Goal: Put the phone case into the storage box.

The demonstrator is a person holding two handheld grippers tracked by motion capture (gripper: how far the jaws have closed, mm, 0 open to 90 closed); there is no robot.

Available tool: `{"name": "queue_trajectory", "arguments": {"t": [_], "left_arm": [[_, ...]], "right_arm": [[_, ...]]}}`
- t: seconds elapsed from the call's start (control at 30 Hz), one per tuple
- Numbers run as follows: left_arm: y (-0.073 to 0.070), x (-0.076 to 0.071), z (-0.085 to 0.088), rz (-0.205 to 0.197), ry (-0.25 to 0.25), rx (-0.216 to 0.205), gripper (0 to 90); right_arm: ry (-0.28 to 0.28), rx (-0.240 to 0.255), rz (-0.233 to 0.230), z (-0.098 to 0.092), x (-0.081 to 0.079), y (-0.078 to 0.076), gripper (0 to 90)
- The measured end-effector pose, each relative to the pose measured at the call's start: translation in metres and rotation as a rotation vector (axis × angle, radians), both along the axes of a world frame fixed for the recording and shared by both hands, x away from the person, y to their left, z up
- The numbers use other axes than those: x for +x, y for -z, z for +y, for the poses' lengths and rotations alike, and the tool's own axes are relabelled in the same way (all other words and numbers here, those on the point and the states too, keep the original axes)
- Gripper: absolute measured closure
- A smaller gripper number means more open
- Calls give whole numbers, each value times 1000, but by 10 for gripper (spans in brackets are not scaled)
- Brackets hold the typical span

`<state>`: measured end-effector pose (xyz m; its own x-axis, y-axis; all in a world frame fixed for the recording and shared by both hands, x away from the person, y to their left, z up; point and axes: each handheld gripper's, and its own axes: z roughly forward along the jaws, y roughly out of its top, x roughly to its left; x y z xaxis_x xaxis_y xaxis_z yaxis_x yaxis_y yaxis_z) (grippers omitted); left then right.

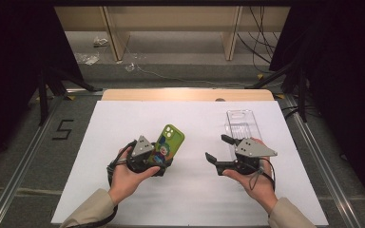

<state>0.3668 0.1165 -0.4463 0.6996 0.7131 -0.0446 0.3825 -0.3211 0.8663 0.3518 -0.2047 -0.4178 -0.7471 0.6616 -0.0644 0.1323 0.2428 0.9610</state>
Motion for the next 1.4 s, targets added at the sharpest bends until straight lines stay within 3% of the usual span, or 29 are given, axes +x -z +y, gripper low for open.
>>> {"name": "queue_trajectory", "arguments": {"t": [1.4], "left_arm": [[5, -7, -31, -12, 77, 18, 163]], "right_arm": [[-34, -6, 15, 27, 13, -2, 184]]}}
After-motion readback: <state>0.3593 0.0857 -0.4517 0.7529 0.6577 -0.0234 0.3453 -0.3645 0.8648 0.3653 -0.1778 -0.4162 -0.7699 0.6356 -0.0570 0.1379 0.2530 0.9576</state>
